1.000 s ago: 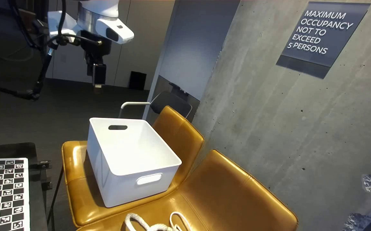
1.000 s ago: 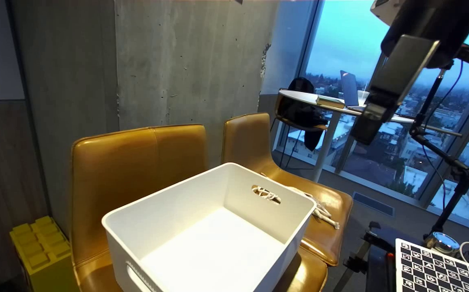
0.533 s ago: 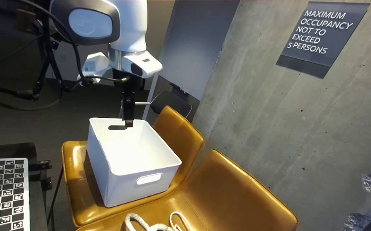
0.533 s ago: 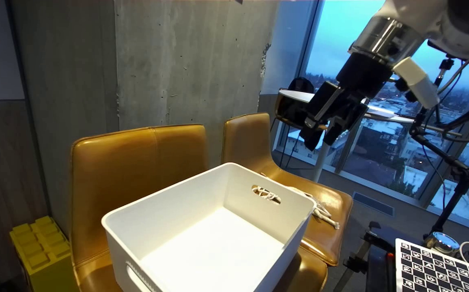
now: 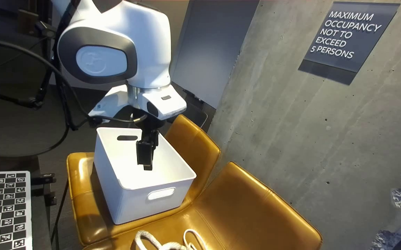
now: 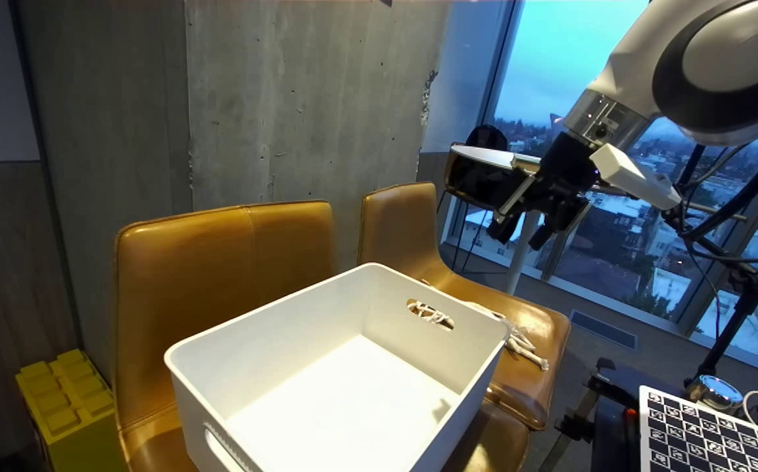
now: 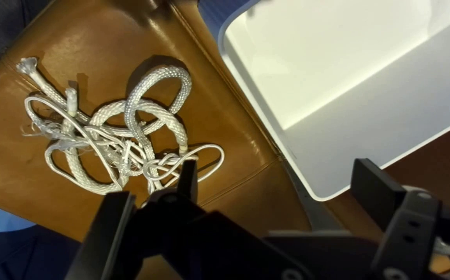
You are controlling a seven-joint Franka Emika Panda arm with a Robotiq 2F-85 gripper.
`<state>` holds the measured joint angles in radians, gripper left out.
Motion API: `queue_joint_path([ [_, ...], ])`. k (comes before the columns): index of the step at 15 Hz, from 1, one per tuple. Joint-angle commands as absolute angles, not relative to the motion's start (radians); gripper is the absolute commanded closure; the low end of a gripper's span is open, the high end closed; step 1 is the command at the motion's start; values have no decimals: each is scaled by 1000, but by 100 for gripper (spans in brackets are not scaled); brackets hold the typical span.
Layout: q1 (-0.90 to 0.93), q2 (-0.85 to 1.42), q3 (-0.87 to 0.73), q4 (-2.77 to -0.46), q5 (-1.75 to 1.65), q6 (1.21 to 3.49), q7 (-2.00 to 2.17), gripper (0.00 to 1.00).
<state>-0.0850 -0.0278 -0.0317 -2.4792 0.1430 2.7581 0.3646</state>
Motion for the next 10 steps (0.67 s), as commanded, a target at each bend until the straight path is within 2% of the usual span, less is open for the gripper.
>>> queue_joint_path([
  [1,-102,43,-70,-2491,152,2851,395,0],
  [10,-89,363,-104,-2439,228,3063,375,0],
])
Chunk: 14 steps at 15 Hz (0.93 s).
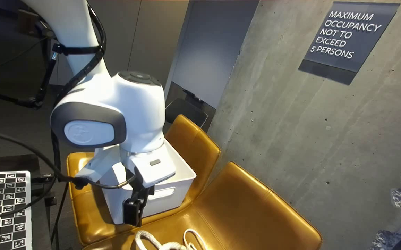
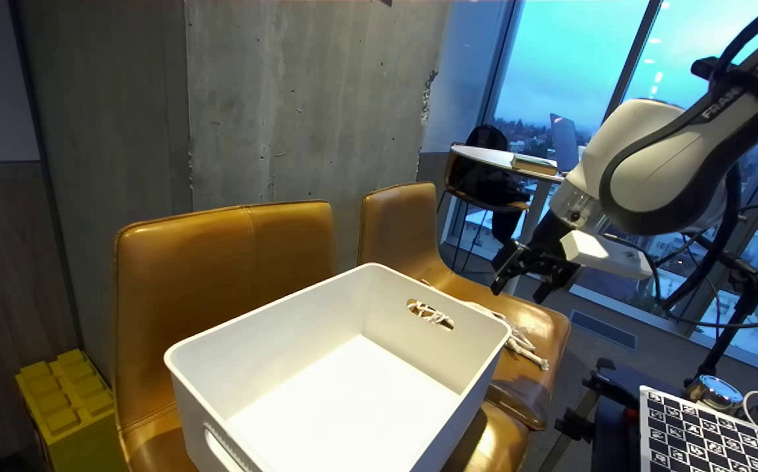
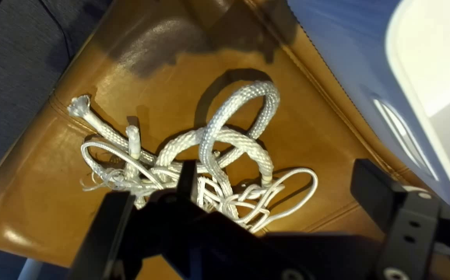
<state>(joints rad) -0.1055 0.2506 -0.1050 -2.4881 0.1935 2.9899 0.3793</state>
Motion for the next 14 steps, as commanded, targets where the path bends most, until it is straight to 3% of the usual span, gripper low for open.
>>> queue_joint_path([
  [1,-82,405,-112,-2421,229,3088,378,0],
  [12,-78,705,-171,-2195,273,3105,384,0],
  [14,-76,738,-170,-2160,282,3099,386,21],
])
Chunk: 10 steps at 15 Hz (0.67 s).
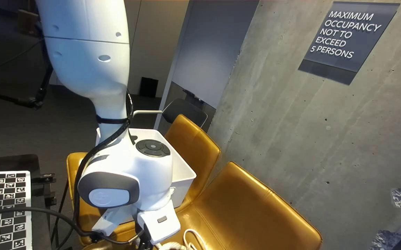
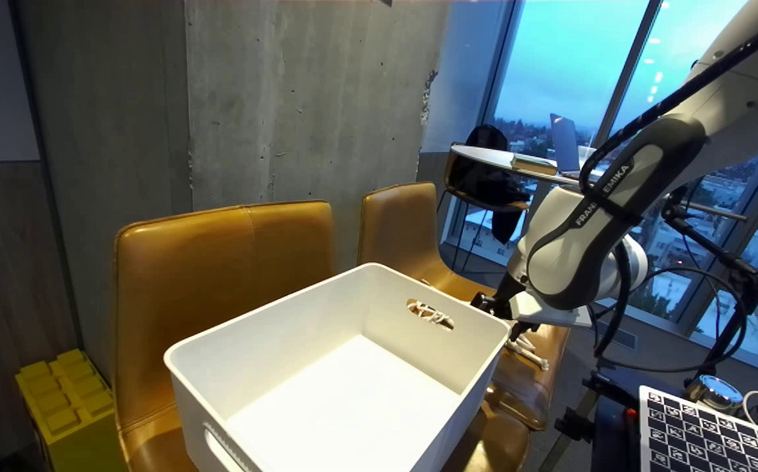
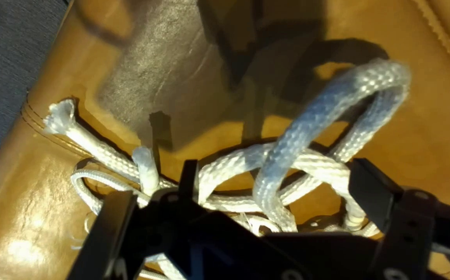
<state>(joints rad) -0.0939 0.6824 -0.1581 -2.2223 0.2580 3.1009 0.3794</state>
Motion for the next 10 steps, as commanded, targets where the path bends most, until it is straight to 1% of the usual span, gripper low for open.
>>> queue_joint_path([
  [1,-75,750,-168,-2142,286,3090,387,32],
  [2,-74,757,-166,-2129,288,3084,388,32],
  [4,-66,755,-161,-2114,290,3075,388,47],
  [5,-60,746,-157,-2117,290,3070,386,56],
  [10,-38,707,-160,-2124,285,3049,382,92],
])
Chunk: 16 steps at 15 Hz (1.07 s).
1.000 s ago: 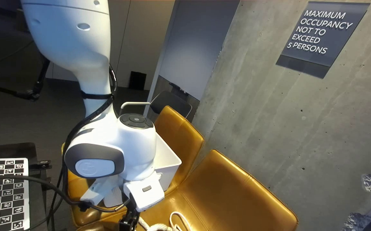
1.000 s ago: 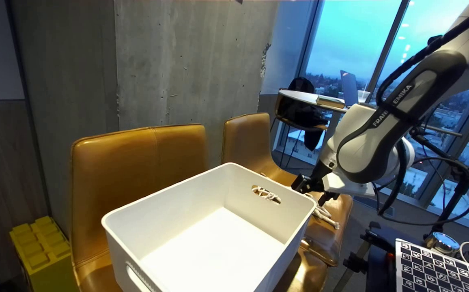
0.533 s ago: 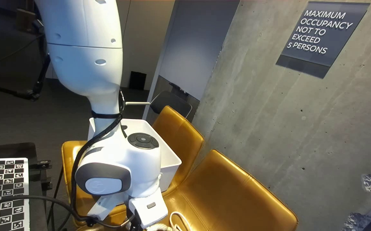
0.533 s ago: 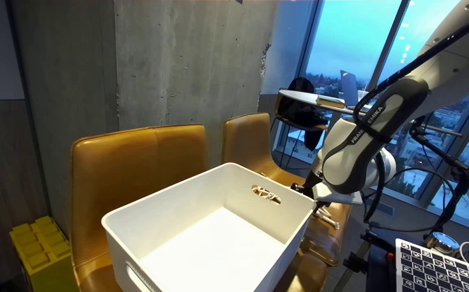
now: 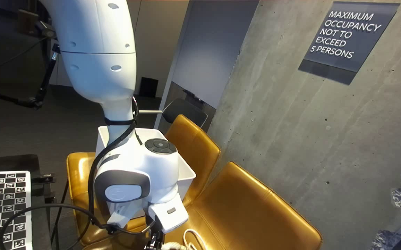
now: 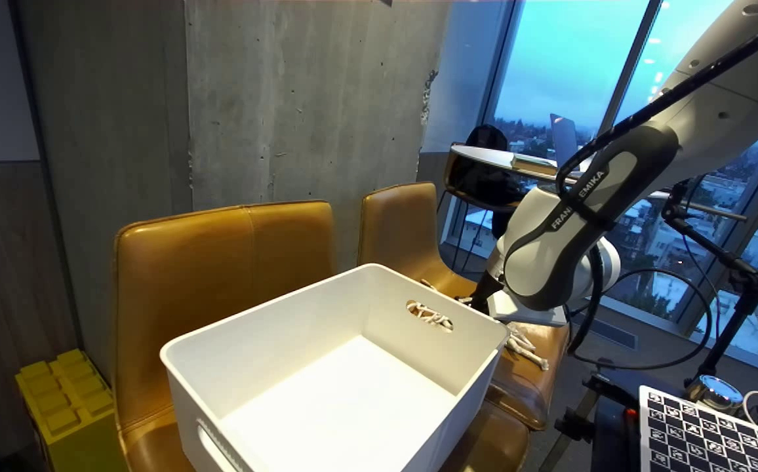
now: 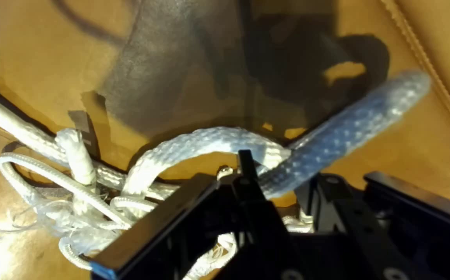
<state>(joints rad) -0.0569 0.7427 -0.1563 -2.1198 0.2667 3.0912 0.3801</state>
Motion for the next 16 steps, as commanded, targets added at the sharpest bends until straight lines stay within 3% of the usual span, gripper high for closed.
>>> queue_joint_path([
  [1,-37,696,-163,-2125,284,3038,381,99],
  [16,18,132,-135,-2117,182,2868,351,97],
])
